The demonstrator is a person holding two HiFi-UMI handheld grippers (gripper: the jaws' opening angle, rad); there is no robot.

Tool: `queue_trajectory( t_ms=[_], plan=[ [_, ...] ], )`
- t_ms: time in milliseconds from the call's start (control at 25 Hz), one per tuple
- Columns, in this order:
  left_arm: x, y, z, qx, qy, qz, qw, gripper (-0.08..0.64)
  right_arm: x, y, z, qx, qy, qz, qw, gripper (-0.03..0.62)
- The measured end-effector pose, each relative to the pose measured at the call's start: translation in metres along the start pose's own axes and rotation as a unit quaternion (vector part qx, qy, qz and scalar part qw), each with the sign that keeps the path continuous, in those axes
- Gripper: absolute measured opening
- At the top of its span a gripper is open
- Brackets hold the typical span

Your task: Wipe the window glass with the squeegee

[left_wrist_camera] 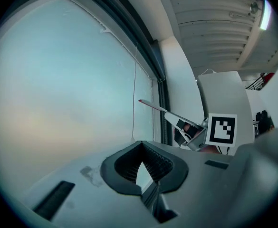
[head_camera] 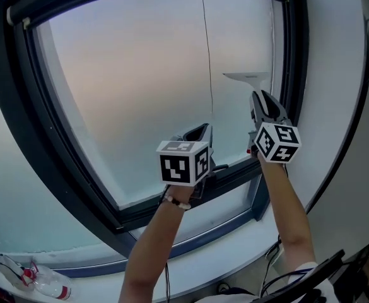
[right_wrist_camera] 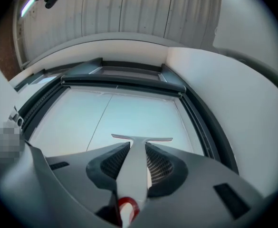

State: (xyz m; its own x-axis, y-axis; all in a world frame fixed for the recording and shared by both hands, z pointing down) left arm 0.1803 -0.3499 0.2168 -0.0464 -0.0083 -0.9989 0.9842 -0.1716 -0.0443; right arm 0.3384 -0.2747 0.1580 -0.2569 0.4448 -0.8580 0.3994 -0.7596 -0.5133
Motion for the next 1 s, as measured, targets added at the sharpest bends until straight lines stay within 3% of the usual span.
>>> queue_trajectory(
  t_ms=[280,480,1000],
  plan=[
    [0.066,-0.006,0.007,0.018,0.039,-0.033,0.9985,0.000,0.100,0.067,0.033,0.052,-0.027,-0.067,0.996,0.087],
    [0.078,-0.009,0.019,0.037,0.050,-0.042,0.9972,0.000,0.139,0.109,0.058,0.081,-0.018,-0.098,0.992,0.087],
    [0.065,-0.019,0.049,0.063,0.045,-0.035,0.9964,0.000,0.166,0.167,0.088,0.111,-0.002,-0.109,0.988,0.087]
  ],
)
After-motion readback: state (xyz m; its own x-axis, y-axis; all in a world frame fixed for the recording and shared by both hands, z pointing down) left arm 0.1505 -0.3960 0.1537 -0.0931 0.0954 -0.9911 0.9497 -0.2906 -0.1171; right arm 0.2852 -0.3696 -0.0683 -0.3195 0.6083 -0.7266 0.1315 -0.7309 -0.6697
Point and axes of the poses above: the fingertips, and each gripper's own axes: y forward along the fingers, z to its left, x out of its top, the point moved 3 cm from there along -y, backward along the fingers, and after that the axes turned 6 degrees about -x, right-handed, at the moved point
